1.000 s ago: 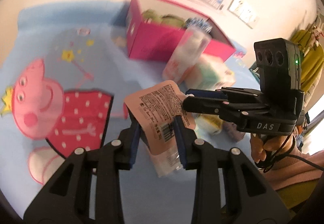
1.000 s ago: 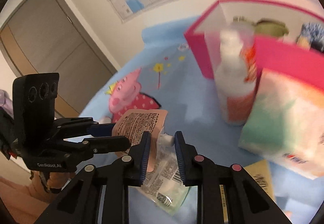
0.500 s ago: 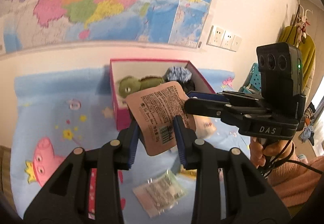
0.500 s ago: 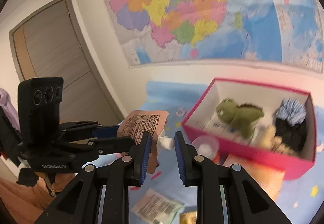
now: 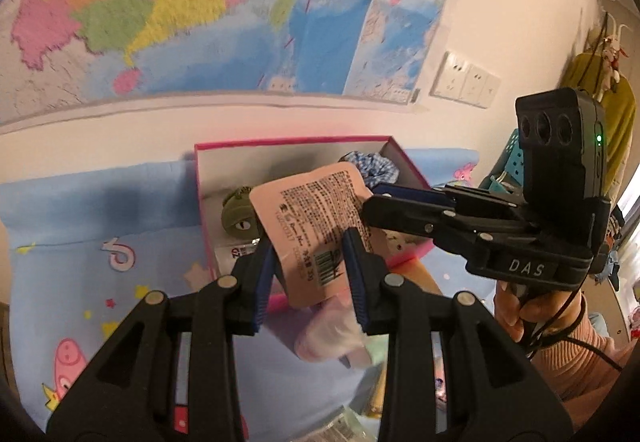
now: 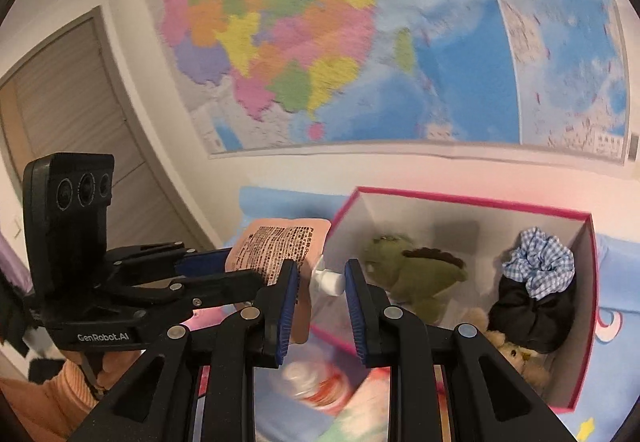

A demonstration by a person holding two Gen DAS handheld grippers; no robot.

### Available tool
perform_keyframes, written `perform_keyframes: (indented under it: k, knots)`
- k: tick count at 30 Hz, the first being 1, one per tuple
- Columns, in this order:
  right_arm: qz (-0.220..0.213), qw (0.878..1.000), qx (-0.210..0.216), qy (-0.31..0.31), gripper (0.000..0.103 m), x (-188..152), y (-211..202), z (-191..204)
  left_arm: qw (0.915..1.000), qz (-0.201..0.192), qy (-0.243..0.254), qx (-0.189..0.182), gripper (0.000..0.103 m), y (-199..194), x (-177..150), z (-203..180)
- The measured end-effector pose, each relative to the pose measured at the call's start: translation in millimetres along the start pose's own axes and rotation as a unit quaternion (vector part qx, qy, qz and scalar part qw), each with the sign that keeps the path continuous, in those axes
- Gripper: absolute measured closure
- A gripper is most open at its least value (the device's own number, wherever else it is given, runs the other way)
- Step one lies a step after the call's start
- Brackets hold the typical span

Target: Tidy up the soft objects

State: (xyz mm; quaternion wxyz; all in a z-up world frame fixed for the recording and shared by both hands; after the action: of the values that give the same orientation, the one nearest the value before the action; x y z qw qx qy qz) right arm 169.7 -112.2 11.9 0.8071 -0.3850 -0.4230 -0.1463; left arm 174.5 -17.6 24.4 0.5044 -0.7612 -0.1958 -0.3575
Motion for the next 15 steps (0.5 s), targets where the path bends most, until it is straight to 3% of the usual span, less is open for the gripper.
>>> perform_keyframes:
  k: [11, 13, 15]
  knots:
    - [0.068, 0.997, -0.016, 0.044, 0.076, -18.7, 55.8, -41.5, 0.9968, 0.065, -0.037, 0.029, 0.068, 59.8, -9.9, 27.4]
    - [0.086, 0.995, -0.029, 0.052, 0.064, -23.9, 64.3, -47.8, 0.9958, 0.068, -0.036, 0.049, 0.066, 64.5, -10.6, 31.0]
    - [0.083, 0.994, -0.044, 0.050, 0.060, -24.9, 63.6, -51.2, 0.9958, 0.062, -0.040, 0.054, 0.063, 63.2, -10.1, 33.3]
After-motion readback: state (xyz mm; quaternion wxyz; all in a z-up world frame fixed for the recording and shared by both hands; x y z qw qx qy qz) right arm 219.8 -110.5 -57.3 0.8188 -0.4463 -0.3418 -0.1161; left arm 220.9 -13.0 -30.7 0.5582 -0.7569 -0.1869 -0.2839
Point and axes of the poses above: each gripper's, at about its wrist camera, not at the fingertips, and y roughly the way its jaws point, z to its left, x to its top, the point moved 7 cm from there along y, roughly the way its jaws point, and after that the axes turned 1 degree about -y, right-handed, at the moved point
